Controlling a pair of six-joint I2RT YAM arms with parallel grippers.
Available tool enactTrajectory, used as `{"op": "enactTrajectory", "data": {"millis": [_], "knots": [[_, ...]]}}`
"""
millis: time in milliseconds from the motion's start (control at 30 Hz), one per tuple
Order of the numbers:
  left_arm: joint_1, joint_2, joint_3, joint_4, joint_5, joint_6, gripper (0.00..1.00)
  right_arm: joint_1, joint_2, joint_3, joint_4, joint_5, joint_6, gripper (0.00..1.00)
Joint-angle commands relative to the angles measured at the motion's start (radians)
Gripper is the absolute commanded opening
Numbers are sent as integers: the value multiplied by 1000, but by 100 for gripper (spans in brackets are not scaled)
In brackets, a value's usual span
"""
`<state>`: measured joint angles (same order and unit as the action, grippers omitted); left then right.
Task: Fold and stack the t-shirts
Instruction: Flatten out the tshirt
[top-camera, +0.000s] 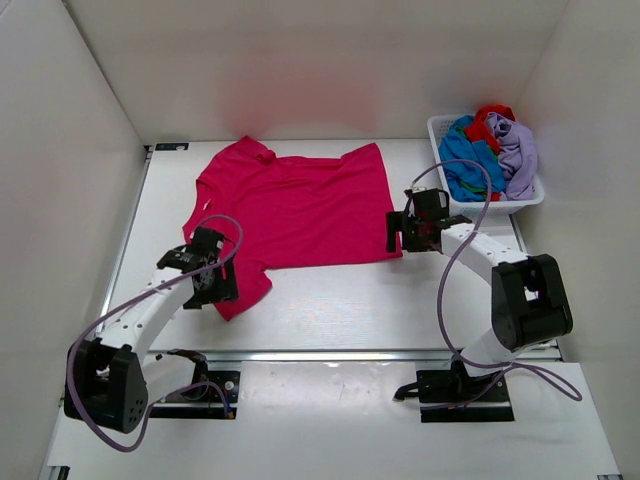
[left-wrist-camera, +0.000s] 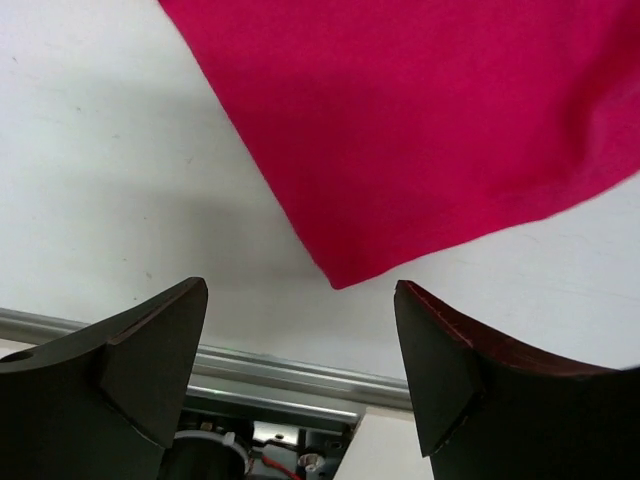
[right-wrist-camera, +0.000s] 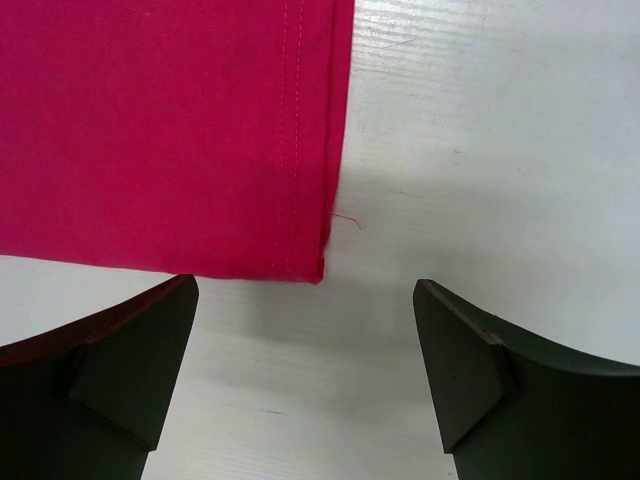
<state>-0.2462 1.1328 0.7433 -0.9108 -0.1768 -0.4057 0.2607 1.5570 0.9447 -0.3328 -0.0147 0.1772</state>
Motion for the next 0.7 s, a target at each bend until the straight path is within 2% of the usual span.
{"op": "enactTrajectory", "data": {"millis": [0, 200, 333, 400, 500, 567, 633, 667], "knots": [[4, -62, -53, 113, -17, -64, 86, 2, -29, -18, 107, -13, 47, 87], [-39, 1, -116, 191, 8, -133, 82, 2, 14, -11, 126, -22, 53, 86], [-61, 77, -139, 240, 22, -148, 69, -9, 37, -6, 132, -31, 61, 86], [-97, 108, -137, 233, 8, -162, 68, -12, 60, -3, 129, -25, 65, 85], [-148, 110, -148, 219, -1, -179, 73, -5, 84, 17, 115, -18, 67, 86], [-150, 107, -137, 205, -3, -189, 73, -5, 98, 22, 113, 4, 65, 86], [-143, 117, -142, 205, 0, -180, 71, 5, 113, 40, 110, 10, 73, 85], [-143, 125, -144, 210, -9, -185, 66, -1, 130, 45, 106, 13, 83, 85]]}}
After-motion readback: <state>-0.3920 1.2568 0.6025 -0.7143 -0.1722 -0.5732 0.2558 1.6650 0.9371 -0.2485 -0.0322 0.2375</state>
